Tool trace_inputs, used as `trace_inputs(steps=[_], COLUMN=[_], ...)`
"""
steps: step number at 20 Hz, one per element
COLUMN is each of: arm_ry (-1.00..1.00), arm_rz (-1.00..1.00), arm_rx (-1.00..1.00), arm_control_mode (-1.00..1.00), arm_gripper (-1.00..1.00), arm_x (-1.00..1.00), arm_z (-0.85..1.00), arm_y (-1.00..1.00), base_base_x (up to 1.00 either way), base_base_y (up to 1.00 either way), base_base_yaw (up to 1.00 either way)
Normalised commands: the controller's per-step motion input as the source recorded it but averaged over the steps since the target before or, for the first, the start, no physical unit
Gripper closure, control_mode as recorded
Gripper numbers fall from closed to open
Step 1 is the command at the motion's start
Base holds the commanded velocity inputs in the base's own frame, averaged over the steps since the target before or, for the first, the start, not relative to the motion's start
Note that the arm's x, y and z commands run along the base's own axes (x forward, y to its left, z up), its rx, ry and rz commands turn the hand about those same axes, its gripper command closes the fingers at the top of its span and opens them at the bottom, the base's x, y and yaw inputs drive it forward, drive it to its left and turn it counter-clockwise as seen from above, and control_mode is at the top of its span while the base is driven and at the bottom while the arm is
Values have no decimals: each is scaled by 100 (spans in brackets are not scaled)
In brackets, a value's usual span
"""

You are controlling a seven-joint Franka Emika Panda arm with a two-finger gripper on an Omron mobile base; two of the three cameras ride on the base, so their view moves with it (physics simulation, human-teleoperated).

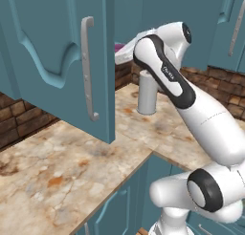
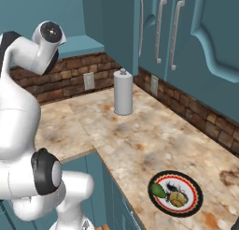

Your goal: Pick the avocado and bread from the counter and place them on the plate. Then pick the jam from the cabinet and place it next to the plate. Lastly close the cabinet door.

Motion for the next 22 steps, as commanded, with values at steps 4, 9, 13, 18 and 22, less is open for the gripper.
trace_inputs(steps=[4,9,13,18,22], arm_ry=[6,5,1,0,0], arm_rz=[0,-1,-6,-7,-7], arm_rx=[3,1,0,0,-2], arm_control_mode=[-100,-100,-100,-100,-100], arm_gripper=[100,100,100,100,100], arm_x=[-70,-72,-73,-70,-59], arm_z=[29,26,13,2,-13], arm_y=[-30,-31,-34,-38,-34], base_base_x=[0,0,0,0,0], base_base_y=[0,0,0,0,0], base_base_yaw=[0,0,0,0,0])
